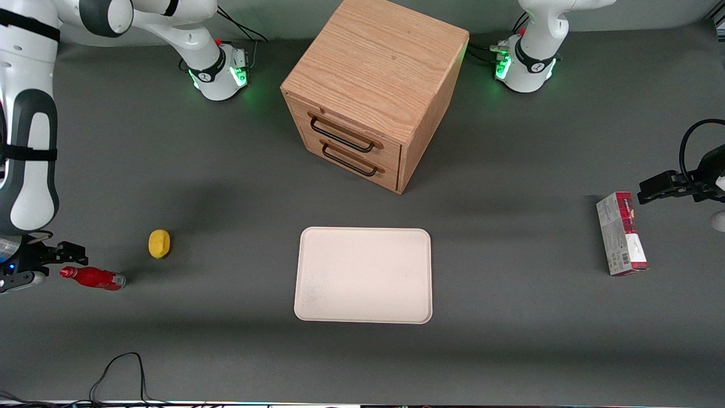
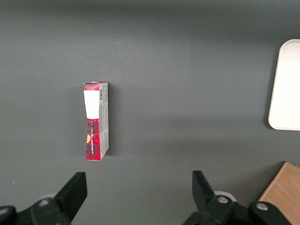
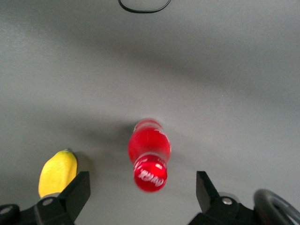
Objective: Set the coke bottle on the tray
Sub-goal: 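Close the right gripper around the bottle's cap end, then lift the bottle and carry it toward the white tray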
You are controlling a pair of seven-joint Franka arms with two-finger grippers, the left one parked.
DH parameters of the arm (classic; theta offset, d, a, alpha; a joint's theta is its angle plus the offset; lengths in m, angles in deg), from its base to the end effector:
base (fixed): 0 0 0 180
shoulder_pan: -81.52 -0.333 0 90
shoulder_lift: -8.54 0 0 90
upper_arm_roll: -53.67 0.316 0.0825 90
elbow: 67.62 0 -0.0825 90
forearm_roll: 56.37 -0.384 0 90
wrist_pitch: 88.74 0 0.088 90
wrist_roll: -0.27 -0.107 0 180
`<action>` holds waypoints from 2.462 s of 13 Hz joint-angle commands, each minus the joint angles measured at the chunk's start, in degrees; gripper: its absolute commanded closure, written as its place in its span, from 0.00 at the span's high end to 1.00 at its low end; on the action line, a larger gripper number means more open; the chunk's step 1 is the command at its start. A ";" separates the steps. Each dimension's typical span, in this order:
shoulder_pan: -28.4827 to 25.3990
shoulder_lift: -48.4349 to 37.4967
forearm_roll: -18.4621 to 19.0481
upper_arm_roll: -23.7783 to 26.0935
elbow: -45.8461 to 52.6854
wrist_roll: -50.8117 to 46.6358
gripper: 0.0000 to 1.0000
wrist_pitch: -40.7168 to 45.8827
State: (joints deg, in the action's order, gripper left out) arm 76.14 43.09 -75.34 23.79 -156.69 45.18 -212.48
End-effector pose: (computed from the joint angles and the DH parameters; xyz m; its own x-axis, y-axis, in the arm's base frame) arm 0.6659 -0.2253 0.3390 0.9604 0.2708 0.0660 0.2669 -0.9618 0.0614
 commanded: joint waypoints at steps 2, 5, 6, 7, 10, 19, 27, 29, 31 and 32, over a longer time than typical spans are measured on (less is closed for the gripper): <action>0.11 3.59 -4.40 -0.88 3.28 2.28 1.00 0.44; 0.11 3.85 -4.49 -0.88 3.28 2.72 0.93 0.44; 0.19 3.85 -4.49 -0.97 3.28 3.50 0.86 0.44; 0.37 3.85 -4.49 -0.88 3.28 3.60 0.73 0.44; 0.46 3.85 -4.49 -0.97 3.28 3.60 0.31 0.44; 0.02 2.01 1.64 -0.53 16.87 -6.82 0.00 19.10; -1.92 -5.53 11.84 14.10 35.79 -36.24 0.00 52.18; -1.92 -8.26 14.57 22.55 36.59 -47.59 0.00 53.87; -1.57 -8.45 19.22 32.47 37.64 -54.90 0.00 53.09; -1.48 -7.93 19.76 36.35 38.00 -58.76 0.00 51.34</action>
State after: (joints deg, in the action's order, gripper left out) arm 73.82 34.46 -58.43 53.63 -120.40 -7.13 -160.24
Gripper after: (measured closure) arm 0.683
